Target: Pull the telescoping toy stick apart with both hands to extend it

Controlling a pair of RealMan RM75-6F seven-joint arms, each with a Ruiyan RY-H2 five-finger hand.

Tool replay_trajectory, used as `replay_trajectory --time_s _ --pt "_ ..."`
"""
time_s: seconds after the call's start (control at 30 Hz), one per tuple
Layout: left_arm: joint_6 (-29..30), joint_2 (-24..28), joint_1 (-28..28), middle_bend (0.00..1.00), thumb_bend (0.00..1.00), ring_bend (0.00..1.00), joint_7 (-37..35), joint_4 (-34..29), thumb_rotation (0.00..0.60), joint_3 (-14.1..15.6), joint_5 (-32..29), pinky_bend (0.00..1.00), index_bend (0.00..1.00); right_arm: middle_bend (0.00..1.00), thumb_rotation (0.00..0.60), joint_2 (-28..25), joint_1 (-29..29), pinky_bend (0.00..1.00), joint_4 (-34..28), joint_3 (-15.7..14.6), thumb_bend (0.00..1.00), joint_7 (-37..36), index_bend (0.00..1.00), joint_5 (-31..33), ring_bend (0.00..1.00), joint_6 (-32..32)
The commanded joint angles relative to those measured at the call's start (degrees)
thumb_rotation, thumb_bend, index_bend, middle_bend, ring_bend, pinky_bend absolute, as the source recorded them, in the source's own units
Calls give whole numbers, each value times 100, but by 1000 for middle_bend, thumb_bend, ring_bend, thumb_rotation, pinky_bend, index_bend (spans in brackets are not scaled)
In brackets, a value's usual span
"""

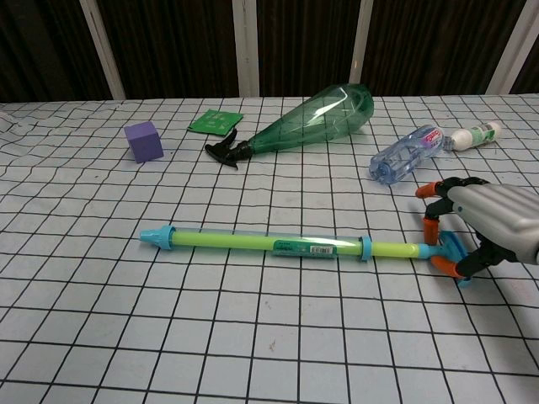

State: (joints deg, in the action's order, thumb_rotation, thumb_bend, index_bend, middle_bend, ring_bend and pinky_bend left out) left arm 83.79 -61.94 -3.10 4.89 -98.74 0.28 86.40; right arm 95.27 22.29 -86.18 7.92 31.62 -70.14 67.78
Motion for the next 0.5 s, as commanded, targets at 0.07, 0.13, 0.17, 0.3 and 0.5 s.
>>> replay_trajectory --time_s 0.07,0.13,0.17,0.3,0.5 --pt "-5 1 -15 0 24 0 1 -34 600 -20 -11 0 0 149 600 -83 -1 0 -116 -38 438 -133 625 -116 0 28" --pt "-31 9 -35 0 30 0 -7 -90 600 -28 -18 0 0 149 600 -136 17 0 -176 -48 438 -227 625 -217 0 43" --pt "-66 27 -53 0 30 0 -7 -135 600 -31 -30 0 0 149 600 -167 26 0 -205 -55 438 -277 625 -253 0 38" --pt "-399 198 -344 0 66 0 241 -397 600 -231 -208 0 4 149 600 -301 75 0 -340 -76 438 -380 625 -335 0 -27" --pt "-1261 300 -1054 0 136 0 967 -762 600 -641 -843 0 125 149 600 -402 111 0 -470 -103 438 -433 625 -340 0 -53"
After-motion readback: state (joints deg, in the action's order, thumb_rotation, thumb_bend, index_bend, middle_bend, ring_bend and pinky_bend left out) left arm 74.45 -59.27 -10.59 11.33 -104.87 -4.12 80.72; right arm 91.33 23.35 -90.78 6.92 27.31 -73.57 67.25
